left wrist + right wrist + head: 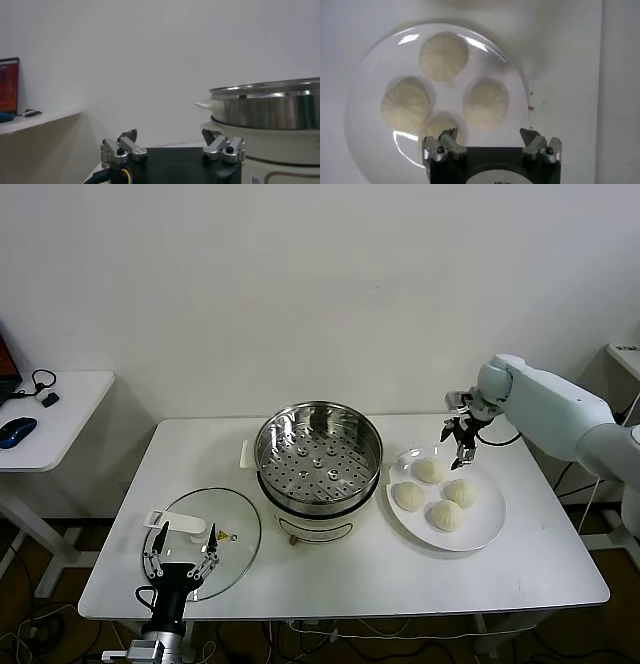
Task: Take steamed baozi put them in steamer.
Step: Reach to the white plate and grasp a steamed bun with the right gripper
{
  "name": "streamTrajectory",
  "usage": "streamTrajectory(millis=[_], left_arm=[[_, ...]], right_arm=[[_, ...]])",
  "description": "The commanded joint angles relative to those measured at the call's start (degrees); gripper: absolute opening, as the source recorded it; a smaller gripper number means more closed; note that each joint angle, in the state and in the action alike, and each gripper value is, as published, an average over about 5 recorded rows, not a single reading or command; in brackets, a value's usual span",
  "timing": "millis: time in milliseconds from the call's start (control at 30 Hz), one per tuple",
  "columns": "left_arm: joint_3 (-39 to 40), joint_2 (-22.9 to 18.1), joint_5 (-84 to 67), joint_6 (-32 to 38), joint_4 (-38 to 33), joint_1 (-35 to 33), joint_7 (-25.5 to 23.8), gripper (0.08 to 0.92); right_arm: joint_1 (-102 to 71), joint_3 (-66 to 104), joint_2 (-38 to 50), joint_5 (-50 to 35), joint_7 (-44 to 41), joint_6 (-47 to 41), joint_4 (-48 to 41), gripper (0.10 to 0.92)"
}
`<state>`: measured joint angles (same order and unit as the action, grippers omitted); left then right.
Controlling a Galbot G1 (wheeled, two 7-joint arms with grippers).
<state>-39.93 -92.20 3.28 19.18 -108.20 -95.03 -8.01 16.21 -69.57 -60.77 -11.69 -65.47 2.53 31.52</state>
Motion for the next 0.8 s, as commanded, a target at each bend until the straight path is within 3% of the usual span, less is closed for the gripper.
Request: streamTrajectory(millis=[33,800], left_arm=[[0.0,-2.1,0.1,0.0,0.3,0.1,-0.1,0.823],[-0.5,-1.8,0.8,0.5,1.1,0.3,-0.3,0.823]], right_arm=[[-2.8,2.7,-4.1,1.7,-0.2,0.6,-5.4,0.823],[-6.0,7.4,-7.5,6.5,0.7,1.0,-10.7,0.823]])
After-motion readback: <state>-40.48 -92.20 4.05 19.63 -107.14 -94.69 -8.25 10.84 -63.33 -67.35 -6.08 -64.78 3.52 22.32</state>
